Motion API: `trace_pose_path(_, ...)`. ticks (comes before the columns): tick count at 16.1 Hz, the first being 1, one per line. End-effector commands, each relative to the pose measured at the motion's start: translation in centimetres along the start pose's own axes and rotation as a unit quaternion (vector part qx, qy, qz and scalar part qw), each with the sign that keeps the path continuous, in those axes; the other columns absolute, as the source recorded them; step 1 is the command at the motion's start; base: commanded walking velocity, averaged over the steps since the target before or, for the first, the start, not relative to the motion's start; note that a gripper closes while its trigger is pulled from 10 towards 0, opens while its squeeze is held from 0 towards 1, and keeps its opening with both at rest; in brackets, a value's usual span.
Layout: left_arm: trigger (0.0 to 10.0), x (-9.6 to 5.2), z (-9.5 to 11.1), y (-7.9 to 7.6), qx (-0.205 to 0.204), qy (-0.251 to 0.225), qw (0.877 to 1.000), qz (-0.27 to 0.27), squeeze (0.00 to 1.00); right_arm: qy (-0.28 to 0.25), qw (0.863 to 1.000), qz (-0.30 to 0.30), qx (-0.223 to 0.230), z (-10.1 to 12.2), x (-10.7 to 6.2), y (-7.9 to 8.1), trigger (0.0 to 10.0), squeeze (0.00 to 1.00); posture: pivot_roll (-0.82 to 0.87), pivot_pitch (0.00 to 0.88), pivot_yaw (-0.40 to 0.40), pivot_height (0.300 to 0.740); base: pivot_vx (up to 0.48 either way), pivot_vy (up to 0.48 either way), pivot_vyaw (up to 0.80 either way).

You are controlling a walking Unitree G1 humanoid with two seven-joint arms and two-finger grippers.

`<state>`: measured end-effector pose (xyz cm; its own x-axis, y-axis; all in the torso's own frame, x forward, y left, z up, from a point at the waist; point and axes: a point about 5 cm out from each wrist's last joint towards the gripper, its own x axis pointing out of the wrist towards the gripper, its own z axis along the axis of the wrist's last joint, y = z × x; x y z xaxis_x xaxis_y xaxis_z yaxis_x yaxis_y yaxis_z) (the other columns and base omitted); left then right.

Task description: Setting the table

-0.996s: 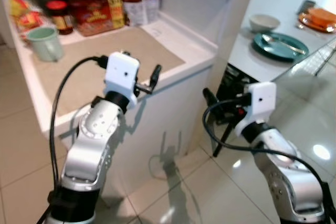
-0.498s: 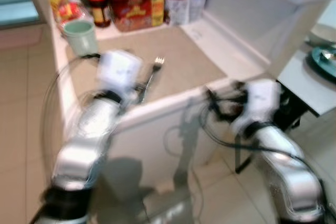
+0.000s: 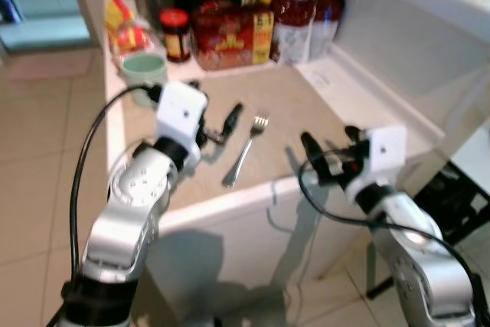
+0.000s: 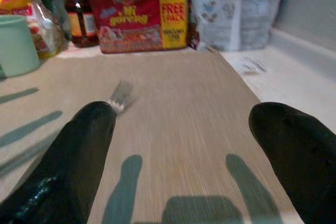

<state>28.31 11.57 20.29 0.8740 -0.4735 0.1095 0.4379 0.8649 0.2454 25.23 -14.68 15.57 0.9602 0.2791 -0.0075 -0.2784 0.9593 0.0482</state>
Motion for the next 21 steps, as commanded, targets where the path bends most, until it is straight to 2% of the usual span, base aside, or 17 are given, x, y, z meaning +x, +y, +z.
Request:
trace_pose_path(1, 10.0, 0.1, 0.3, -0.9, -0.004, -0.004, 0.999, -0.033, 0.00, -0.004, 1.000, -0.002, -0.003, 0.5, -0.6, -0.5, 10.0, 0.00, 0.04, 0.000, -0.018, 0.740, 0.000, 0.000, 0.00)
trace_pose_path(2, 10.0, 0.1, 0.1, -0.7, -0.010, 0.008, 0.999, -0.032, 0.00, 0.001, 1.000, 0.003, -0.006, 0.4, -0.8, -0.5, 10.0, 0.00, 0.04, 0.000, -0.015, 0.740, 0.000, 0.000, 0.00)
trace_pose_path(4, 10.0, 0.3, -0.6, -0.8, -0.051, 0.048, 0.996, -0.052, 0.00, 0.017, 1.000, 0.024, -0.002, 0.2, -1.3, -0.8, 10.0, 0.00, 0.03, 0.000, -0.013, 0.740, 0.000, 0.000, 0.00)
trace_pose_path(5, 10.0, 0.3, -1.0, -1.1, -0.056, 0.065, 0.994, -0.068, 1.00, 0.026, 0.999, 0.039, 0.000, 0.2, -1.7, -0.9, 10.0, 0.00, 0.03, 0.000, -0.009, 0.740, 0.000, 0.000, 0.00)
trace_pose_path(6, 10.0, 0.4, -1.2, -1.2, -0.063, 0.072, 0.993, -0.072, 1.00, 0.030, 0.998, 0.050, -0.009, 0.3, -1.9, -1.2, 10.0, 0.00, 0.03, 0.000, -0.007, 0.740, 0.000, 0.000, 0.00)
trace_pose_path(7, 10.0, 0.7, -1.4, -0.8, -0.051, 0.065, 0.996, -0.039, 0.70, 0.032, 0.999, 0.039, -0.016, 0.4, -2.1, -1.9, 10.0, 0.00, 0.02, 0.005, 0.001, 0.740, 0.000, 0.000, 0.00)
trace_pose_path(8, 10.0, 0.8, -1.5, -0.6, -0.043, 0.063, 0.997, -0.020, 0.00, 0.029, 0.999, 0.030, -0.011, 0.5, -2.2, -2.1, 10.0, 0.00, 0.02, 0.006, -0.003, 0.740, 0.000, 0.000, 0.00)
trace_pose_path(12, 10.0, 0.6, -1.0, -0.8, -0.039, 0.049, 0.998, -0.007, 0.00, 0.029, 0.999, 0.025, 0.008, 0.3, -2.0, -1.6, 10.0, 0.00, 0.03, 0.011, -0.017, 0.740, 0.000, 0.000, 0.00)
trace_pose_path(14, 10.0, 0.3, -1.3, -1.4, -0.059, 0.060, 0.996, -0.004, 0.00, 0.037, 0.999, 0.020, 0.018, 0.0, -1.6, -1.1, 10.0, 0.00, 0.04, 0.014, -0.021, 0.740, 0.000, 0.000, 0.00)
trace_pose_path(15, 10.0, 0.2, -1.3, -1.5, -0.051, 0.053, 0.997, 0.000, 0.00, 0.032, 0.999, 0.020, 0.023, 0.1, -1.4, -0.9, 10.0, 0.00, 0.04, 0.015, -0.020, 0.740, 0.000, 0.000, 0.00)
trace_pose_path(18, 10.0, 0.2, -1.6, -0.9, -0.048, 0.053, 0.997, 0.035, 0.00, 0.005, 0.999, -0.010, 0.033, 0.8, -1.2, -1.0, 10.0, 0.00, 0.03, 0.016, -0.017, 0.740, 0.000, 0.000, 0.00)
trace_pose_path(21, 10.0, 0.6, -1.2, -0.5, -0.026, 0.046, 0.997, 0.055, 0.00, -0.008, 0.999, -0.026, 0.019, 1.3, -0.8, -1.1, 10.0, 0.00, 0.03, 0.017, -0.012, 0.740, 0.000, -0.440, 0.53)
